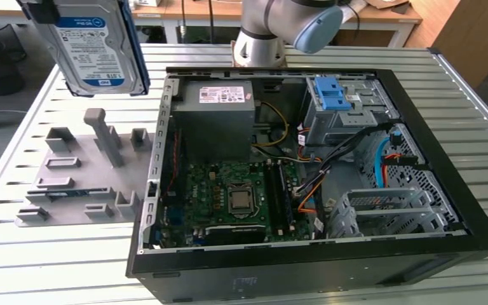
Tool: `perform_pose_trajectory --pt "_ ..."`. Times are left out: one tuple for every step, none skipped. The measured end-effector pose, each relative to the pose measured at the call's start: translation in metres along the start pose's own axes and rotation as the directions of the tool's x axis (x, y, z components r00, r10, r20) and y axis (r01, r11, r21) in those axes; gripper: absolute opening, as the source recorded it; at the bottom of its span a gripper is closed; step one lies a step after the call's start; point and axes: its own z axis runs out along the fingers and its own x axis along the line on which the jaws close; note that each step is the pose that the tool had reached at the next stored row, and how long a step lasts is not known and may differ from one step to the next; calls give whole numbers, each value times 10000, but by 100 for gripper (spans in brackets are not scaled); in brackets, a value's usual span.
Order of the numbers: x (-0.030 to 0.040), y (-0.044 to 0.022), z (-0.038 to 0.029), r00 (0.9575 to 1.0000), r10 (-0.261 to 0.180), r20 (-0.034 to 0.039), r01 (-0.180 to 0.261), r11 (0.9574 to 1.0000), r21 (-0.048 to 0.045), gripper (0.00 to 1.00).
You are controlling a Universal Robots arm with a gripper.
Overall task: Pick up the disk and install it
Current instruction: 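Pick up the disk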
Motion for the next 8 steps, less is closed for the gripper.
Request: perform_pose_trajectory --pt "20 -3 1 10000 0 0 0 10000 0 36" --pt "39 -5 2 10000 0 0 0 10000 0 36" --pt "54 -6 3 10000 -1 0 1 10000 1 36" --pt "69 -7 3 10000 -1 1 1 10000 1 36" --pt "78 -10 4 10000 0 0 0 10000 0 36" --pt "84 -18 5 10000 -1 1 1 10000 1 36" --pt "89 -29 6 10000 -1 1 1 10000 1 36" --pt "94 -41 6 10000 0 0 0 10000 -1 36"
